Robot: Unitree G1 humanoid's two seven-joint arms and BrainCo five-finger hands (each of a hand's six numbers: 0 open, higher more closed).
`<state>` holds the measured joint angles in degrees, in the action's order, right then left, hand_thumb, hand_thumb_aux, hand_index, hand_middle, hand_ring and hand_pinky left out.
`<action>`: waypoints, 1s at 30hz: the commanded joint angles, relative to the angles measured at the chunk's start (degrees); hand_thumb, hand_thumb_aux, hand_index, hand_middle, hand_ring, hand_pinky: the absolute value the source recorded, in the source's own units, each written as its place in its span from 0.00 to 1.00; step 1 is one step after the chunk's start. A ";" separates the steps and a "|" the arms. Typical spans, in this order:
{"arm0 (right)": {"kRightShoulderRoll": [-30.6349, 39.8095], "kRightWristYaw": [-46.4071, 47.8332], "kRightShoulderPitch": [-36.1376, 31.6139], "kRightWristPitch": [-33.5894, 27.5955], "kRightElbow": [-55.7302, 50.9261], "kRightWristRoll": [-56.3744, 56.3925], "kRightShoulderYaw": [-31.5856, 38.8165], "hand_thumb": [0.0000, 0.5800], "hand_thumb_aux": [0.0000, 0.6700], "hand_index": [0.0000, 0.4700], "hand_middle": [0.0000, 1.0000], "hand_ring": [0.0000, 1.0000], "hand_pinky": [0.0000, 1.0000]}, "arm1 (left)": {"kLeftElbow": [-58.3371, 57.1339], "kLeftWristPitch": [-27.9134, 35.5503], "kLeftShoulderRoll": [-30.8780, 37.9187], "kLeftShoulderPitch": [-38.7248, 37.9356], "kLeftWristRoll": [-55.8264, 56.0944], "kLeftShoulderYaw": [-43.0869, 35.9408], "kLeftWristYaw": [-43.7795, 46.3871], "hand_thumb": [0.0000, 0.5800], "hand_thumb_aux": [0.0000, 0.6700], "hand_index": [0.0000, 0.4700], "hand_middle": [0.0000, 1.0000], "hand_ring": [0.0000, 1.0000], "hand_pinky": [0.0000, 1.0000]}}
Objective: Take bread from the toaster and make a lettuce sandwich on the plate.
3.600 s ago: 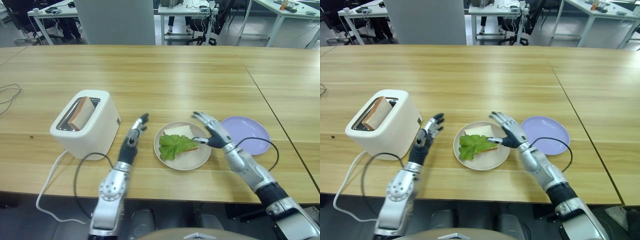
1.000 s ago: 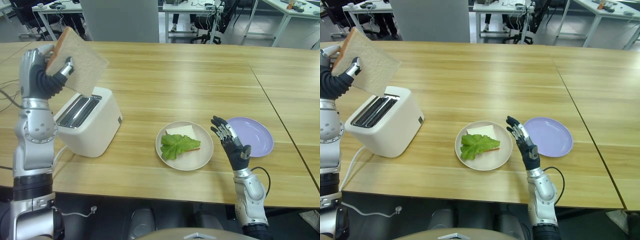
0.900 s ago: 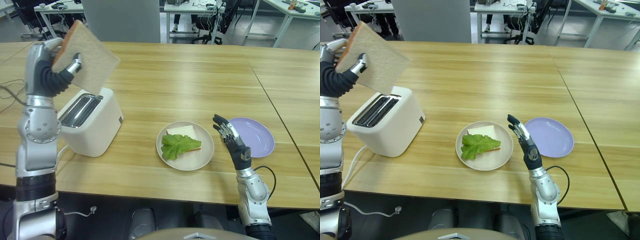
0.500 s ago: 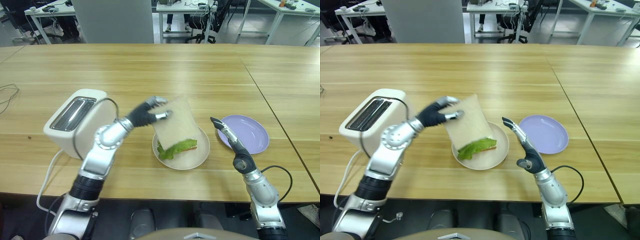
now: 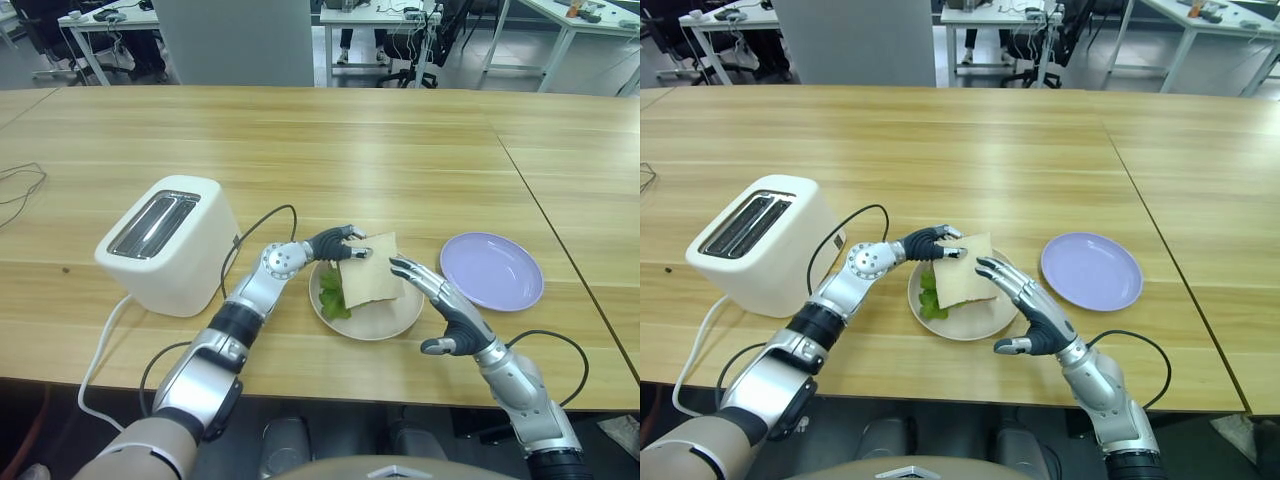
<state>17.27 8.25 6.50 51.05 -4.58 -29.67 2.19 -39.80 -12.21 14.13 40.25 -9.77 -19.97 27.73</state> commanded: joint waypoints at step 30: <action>7.80 4.67 -19.09 -30.05 -13.92 -22.98 23.97 0.00 0.00 0.00 0.00 0.00 0.00 | -25.54 -13.21 -5.57 7.95 -15.05 -2.28 -24.12 0.00 0.00 0.00 0.00 0.00 0.00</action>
<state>24.24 7.64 -14.02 23.51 -14.76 -51.08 22.31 -66.31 -22.28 9.07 45.59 -21.49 -20.69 9.77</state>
